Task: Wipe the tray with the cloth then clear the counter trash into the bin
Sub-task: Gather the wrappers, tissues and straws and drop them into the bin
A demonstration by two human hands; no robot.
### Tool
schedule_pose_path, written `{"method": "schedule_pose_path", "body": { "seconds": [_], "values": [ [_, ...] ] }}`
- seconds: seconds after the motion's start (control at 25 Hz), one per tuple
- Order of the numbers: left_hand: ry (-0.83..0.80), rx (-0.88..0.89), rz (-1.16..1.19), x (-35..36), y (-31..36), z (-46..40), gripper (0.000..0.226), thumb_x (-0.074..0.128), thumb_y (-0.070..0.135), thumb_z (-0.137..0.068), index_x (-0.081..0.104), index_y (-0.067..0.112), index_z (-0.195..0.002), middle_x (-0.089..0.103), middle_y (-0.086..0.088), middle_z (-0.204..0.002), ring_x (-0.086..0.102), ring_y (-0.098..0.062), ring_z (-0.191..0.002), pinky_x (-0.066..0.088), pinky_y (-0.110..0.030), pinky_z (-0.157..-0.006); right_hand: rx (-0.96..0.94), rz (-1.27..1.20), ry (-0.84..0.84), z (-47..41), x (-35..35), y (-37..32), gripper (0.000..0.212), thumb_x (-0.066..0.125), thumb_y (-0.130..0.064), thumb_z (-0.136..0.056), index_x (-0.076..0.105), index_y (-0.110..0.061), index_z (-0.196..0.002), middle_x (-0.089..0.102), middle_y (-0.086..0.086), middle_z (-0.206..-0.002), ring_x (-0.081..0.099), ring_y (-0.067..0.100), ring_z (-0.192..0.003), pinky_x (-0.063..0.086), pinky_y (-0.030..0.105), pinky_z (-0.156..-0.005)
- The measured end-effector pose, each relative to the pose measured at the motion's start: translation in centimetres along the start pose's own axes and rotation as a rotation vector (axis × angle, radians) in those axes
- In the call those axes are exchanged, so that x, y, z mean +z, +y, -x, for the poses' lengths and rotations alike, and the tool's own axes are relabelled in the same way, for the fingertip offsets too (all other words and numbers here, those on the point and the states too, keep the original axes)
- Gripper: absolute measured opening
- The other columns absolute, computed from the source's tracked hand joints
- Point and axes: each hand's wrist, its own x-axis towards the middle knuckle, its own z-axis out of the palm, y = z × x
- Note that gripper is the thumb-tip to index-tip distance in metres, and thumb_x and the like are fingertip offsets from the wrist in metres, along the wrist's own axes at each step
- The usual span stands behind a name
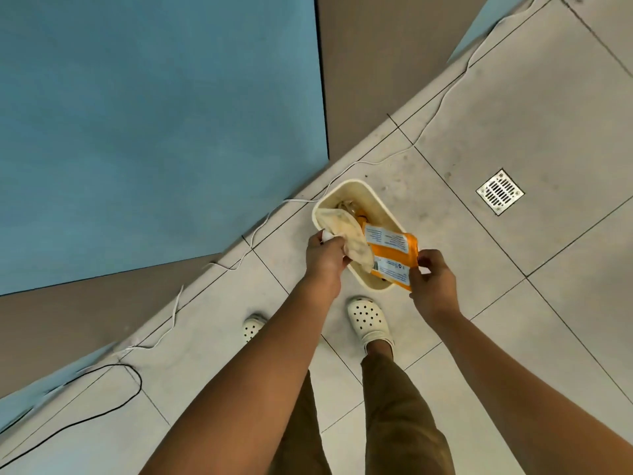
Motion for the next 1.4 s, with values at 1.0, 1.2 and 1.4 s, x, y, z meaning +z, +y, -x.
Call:
{"method": "schedule_pose_path", "body": {
  "seconds": [1.0, 1.2, 1.4],
  "values": [
    [-0.004, 0.049, -0.386, -5.7, 3.2, 9.1, 0.017, 0.047, 0.016, -0.094, 0.056, 0.025, -0.105, 0.059, 0.008, -0.094, 0.058, -0.009, -0.084, 0.046, -0.026, -0.063, -0.126, 0.087, -0.272, 7.7, -0.1, -8.7, 0.019, 0.05, -0.01, -0.089, 0.061, -0.018, -0.103, 0.056, 0.005, -0.102, 0.055, 0.02, -0.086, 0.039, 0.023, -0.076],
    [-0.041, 0.255, -0.283, -6.5, 7.6, 21.1, 0.016, 0.053, 0.013, -0.091, 0.061, 0.026, -0.088, 0.062, 0.009, -0.087, 0.058, -0.01, -0.078, 0.044, -0.025, -0.063, -0.391, 0.035, -0.3, 16.2, -3.0, -17.8, 0.024, 0.055, -0.005, -0.086, 0.06, -0.017, -0.106, 0.058, -0.008, -0.086, 0.056, 0.014, -0.081, 0.043, 0.024, -0.08],
    [-0.099, 0.531, -0.362, -9.0, 13.4, 33.1, 0.019, 0.051, 0.012, -0.092, 0.059, 0.029, -0.093, 0.06, 0.011, -0.087, 0.055, -0.006, -0.073, 0.042, -0.023, -0.063, -0.631, -0.154, -0.222, 24.1, -7.6, -27.4, 0.019, 0.057, -0.004, -0.086, 0.058, -0.02, -0.097, 0.06, -0.01, -0.082, 0.057, 0.008, -0.072, 0.046, 0.015, -0.064]
  ]
}}
